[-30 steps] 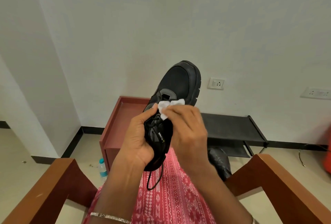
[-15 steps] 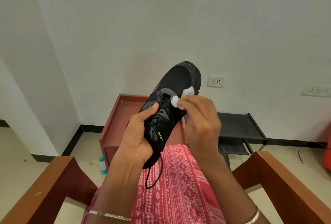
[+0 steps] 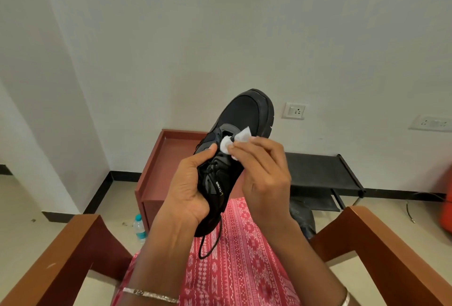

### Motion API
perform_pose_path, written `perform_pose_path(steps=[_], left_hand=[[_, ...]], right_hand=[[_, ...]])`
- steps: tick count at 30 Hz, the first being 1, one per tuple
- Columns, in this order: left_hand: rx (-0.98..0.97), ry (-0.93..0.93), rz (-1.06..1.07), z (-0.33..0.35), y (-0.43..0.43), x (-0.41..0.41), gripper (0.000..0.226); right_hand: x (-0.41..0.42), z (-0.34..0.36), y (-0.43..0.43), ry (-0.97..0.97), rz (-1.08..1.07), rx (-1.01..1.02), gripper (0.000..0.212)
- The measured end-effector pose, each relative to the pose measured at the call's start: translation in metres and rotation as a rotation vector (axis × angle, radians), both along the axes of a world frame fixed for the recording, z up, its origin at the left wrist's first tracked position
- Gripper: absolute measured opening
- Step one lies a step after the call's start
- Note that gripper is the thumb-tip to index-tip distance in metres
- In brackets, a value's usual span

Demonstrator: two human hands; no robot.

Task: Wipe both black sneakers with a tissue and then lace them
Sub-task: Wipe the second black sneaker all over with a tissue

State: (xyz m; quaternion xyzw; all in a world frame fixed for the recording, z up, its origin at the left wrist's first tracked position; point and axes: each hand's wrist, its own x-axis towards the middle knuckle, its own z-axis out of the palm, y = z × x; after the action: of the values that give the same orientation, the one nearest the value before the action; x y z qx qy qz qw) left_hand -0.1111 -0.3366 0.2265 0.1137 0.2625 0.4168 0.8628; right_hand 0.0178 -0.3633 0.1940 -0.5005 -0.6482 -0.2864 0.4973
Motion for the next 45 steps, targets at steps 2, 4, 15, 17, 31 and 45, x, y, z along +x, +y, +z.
perform_pose_path(steps=[2,4,15,17,31,45], left_hand=[[0.015,0.024,0.006,0.001,-0.001,0.001,0.026],[0.018,0.054,0.016,0.0,0.0,0.0,0.024],[0.079,0.103,0.051,-0.004,0.004,0.001,0.025],[0.088,0.108,0.071,-0.005,0.007,0.001,0.031],[0.075,0.12,-0.033,-0.012,0.011,0.001,0.029],[0.058,0.08,-0.075,-0.024,0.02,-0.002,0.02]], right_hand=[[-0.004,0.004,0.002,0.049,-0.018,0.011,0.018],[-0.017,-0.002,-0.004,0.073,0.014,-0.016,0.018],[0.011,0.012,0.003,0.091,-0.071,-0.032,0.019],[0.02,0.013,0.004,0.167,-0.096,-0.04,0.018],[0.026,0.037,0.006,0.246,-0.037,-0.044,0.033],[0.014,0.029,0.008,0.224,-0.029,-0.005,0.026]])
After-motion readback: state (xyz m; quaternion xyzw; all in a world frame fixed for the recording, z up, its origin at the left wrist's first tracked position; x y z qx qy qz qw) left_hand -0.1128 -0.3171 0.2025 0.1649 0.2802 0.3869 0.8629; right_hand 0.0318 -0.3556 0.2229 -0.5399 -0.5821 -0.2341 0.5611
